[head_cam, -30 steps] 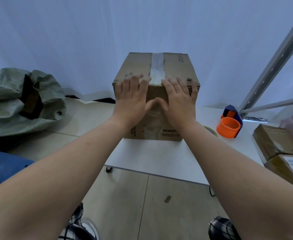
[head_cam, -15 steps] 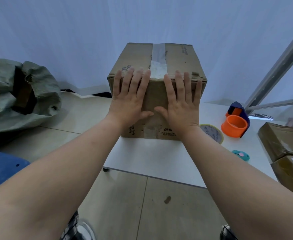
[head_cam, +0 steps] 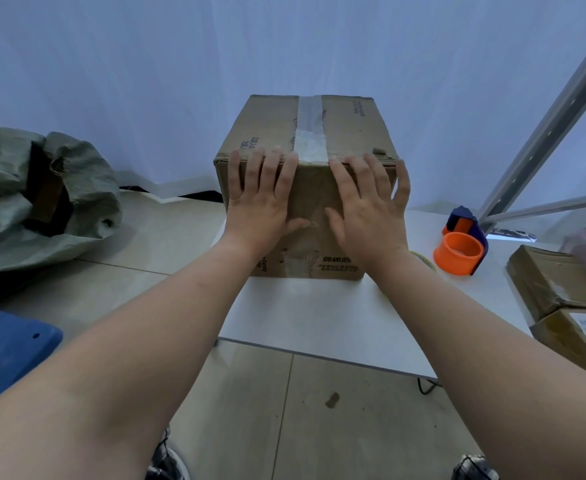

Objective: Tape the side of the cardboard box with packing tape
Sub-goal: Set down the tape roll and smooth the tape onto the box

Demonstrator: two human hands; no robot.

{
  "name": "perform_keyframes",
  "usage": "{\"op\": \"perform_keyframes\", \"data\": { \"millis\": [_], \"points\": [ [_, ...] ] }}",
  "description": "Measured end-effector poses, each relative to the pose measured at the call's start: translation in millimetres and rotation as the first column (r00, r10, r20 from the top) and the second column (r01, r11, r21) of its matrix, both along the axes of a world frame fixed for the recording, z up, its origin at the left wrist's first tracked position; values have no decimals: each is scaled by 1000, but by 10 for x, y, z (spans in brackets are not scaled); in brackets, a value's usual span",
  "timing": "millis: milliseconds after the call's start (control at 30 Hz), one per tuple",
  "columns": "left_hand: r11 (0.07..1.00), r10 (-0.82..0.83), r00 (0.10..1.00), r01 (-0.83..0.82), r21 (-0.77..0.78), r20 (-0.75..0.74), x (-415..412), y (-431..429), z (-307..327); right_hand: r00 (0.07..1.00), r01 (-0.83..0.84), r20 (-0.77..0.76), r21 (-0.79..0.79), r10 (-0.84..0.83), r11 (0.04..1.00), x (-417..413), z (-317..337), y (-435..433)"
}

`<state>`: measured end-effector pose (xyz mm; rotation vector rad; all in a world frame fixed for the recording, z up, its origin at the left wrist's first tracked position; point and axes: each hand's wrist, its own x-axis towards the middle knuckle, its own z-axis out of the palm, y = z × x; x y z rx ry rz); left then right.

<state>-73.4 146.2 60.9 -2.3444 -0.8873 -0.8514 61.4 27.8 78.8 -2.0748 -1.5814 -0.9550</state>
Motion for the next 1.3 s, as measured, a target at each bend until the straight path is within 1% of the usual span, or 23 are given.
{"op": "perform_keyframes", "data": {
  "millis": [100,167,267,333,367,433,500,567,633,700,767,833,867,900,1033,1133,1200,1300],
  "points": [
    [1000,20,998,-20,6,-67,-38,21,0,989,42,-135,-86,-53,995,43,91,-40],
    [1000,-19,999,19,-20,-45,-57,32,58,977,44,-203,-121,-69,992,66,131,-53],
    [991,-102,990,110,-78,92,-107,76,180,940,37,-338,-56,-54,998,-11,206,22],
    [988,-121,985,131,-81,121,-126,95,185,903,56,-426,-12,-56,998,-80,248,101],
    [989,-126,986,134,-61,111,-132,105,151,894,69,-444,1,-61,998,-102,250,134],
    [993,-119,992,119,3,44,-150,123,68,899,88,-433,20,-70,996,-105,215,169],
    [996,-77,996,78,46,-37,-178,129,26,913,92,-401,23,-75,995,-92,160,177],
    [998,-28,995,33,51,-100,-185,115,28,935,100,-341,-12,-98,995,-76,88,169],
    [999,8,991,-3,40,-132,-172,82,44,956,95,-271,-71,-111,993,-64,19,143],
    [1000,2,994,-2,7,-112,-154,49,65,961,64,-263,-89,-86,994,-44,-2,111],
    [997,-42,999,40,-70,-19,-128,0,172,953,22,-301,-63,-40,998,-21,44,72],
    [979,-68,995,82,-188,76,-66,-53,331,940,-15,-340,-55,-4,998,5,113,16],
    [969,-77,992,98,-228,96,-24,-78,383,936,-31,-352,-58,9,998,20,138,-15],
    [967,-91,991,112,-231,103,24,-98,401,933,-45,-358,-58,21,997,34,160,-46],
    [984,-119,988,131,-118,100,124,-63,243,921,-89,-383,-38,68,995,62,191,-83],
    [993,-118,992,118,-4,51,118,12,118,923,-96,-379,-40,74,995,73,176,-76],
    [994,-101,995,101,31,14,114,27,82,925,-96,-372,-37,75,995,76,160,-77],
    [996,-80,997,81,38,-24,114,11,68,925,-94,-373,-50,69,994,68,158,-73]
  ]
}}
